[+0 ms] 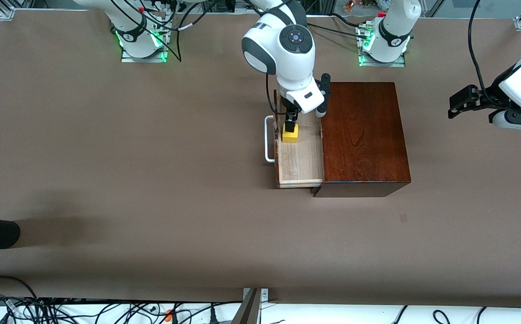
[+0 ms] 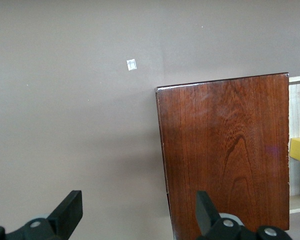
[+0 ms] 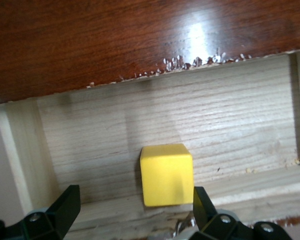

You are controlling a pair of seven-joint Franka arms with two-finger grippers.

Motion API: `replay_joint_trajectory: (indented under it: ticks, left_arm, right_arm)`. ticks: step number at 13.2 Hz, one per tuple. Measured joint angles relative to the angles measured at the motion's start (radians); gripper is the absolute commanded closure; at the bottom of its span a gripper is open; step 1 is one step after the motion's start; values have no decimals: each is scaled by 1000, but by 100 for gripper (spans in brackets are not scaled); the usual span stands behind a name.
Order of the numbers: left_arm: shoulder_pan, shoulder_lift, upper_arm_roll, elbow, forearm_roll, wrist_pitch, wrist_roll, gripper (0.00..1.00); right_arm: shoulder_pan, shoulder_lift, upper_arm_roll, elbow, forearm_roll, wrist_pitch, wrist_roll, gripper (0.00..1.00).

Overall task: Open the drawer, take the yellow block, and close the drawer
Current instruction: 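Lower the right gripper and grasp the yellow cube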

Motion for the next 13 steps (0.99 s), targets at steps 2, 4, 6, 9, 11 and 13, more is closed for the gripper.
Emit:
replay_joint_trajectory:
  ticks: [2, 4, 6, 9, 11, 13]
  left_arm:
    - [4, 0, 3, 0, 0, 0, 0, 0]
    - [10, 0, 10, 0, 0, 0, 2, 0]
    - [17, 0, 10, 0, 0, 1, 5, 0]
    - [27, -2, 10, 0, 0, 2, 11, 0]
    - [32, -2, 10, 0, -2, 3, 12, 0]
    - [34, -2, 10, 0, -8, 5, 12, 0]
  right_arm:
    - [0, 10, -3, 0, -1, 11, -32, 0]
    - [-1, 19, -9, 0, -1, 18, -62, 0]
    - [-2, 27, -12, 0, -1, 18, -69, 0]
    - [-2, 44, -14, 0, -1, 26, -70, 3]
    - [-1, 56, -14, 0, -3, 55, -70, 9]
    - [-1, 65, -14, 0, -7, 70, -70, 16]
